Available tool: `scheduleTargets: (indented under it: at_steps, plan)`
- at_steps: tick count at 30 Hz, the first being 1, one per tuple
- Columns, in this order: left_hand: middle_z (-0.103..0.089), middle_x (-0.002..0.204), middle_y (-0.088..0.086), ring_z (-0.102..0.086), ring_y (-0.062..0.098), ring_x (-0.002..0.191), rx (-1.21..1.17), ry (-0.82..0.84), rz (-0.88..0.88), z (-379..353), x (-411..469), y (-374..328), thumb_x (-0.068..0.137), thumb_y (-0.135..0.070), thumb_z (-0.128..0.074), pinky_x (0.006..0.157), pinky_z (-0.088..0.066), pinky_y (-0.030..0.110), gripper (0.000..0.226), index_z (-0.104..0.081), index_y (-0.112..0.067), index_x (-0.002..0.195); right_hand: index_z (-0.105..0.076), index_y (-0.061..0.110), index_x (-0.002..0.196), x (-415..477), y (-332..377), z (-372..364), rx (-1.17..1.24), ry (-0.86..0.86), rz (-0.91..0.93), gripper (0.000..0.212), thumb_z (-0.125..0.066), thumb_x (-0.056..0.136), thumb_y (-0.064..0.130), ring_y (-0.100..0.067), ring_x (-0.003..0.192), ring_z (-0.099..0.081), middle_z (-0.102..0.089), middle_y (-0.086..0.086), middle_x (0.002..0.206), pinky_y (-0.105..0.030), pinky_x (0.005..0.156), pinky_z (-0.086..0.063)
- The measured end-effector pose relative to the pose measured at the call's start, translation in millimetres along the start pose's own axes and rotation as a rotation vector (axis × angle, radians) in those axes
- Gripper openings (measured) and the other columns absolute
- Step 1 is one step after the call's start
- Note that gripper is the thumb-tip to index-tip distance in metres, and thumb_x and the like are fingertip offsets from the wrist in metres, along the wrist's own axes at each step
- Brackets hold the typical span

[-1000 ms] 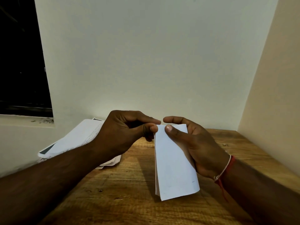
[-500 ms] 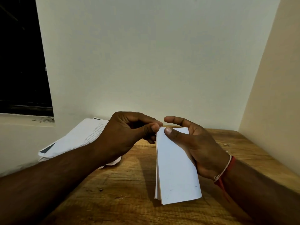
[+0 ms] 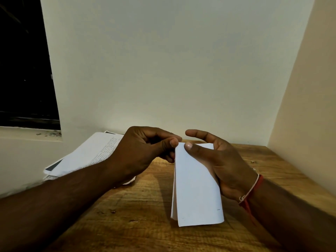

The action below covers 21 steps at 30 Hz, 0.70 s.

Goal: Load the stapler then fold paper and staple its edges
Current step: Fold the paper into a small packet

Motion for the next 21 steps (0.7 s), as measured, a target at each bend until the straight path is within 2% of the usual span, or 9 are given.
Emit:
scheduleTargets:
  at_steps: [3,15,19,21]
  plan:
    - [-0.085,0.09,0.021,-0.082,0.031,0.078,0.034,0.008,0.006,-1.5,-1.4,0.3,0.091,-0.018,-0.082,0.073,-0.068,0.038,0.019,-0.09,-0.009,0.106,-0.076,0.03,0.126,0.1,-0.1,0.0,-0.022,-0.015,0.009,0.055,-0.09,0.072,0.03,-0.033,0.081,-0.082,-0.083,-0.017,0.107,-0.043,0.07,-0.069]
    - [-0.085,0.09,0.02,-0.082,0.03,0.078,0.064,0.003,-0.005,-3.3,-1.0,-2.3,0.093,-0.016,-0.082,0.073,-0.068,0.037,0.017,-0.088,-0.007,0.106,-0.075,0.025,0.128,-1.1,2.1,-0.2,0.035,-0.018,0.015,0.052,-0.088,0.078,0.02,-0.032,0.08,-0.081,-0.083,-0.022,0.103,-0.041,0.069,-0.069]
    - [-0.087,0.096,0.016,-0.084,0.03,0.085,0.045,-0.018,0.059,-5.3,-2.9,0.1,0.094,-0.031,-0.08,0.08,-0.068,0.037,0.025,-0.088,-0.011,0.108,-0.075,0.024,0.127,-2.0,5.9,0.2,0.028,-0.064,0.079,0.053,-0.09,0.076,0.019,-0.028,0.077,-0.081,-0.084,-0.017,0.099,-0.039,0.067,-0.069]
    - [-0.087,0.096,0.015,-0.085,0.026,0.087,-0.005,-0.025,0.124,-8.3,-3.9,2.7,0.093,-0.035,-0.081,0.079,-0.067,0.032,0.028,-0.088,-0.012,0.107,-0.074,0.026,0.126,-2.5,10.6,2.3,-0.044,-0.109,0.156,0.051,-0.09,0.078,0.02,-0.027,0.082,-0.082,-0.085,-0.011,0.098,-0.041,0.071,-0.069]
Point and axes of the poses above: each hand's wrist, its own x-axis towards the middle knuckle, its own z-axis out of the back of the hand, y = z × x, the point moved 7 cm from there along x, towards the middle knuckle
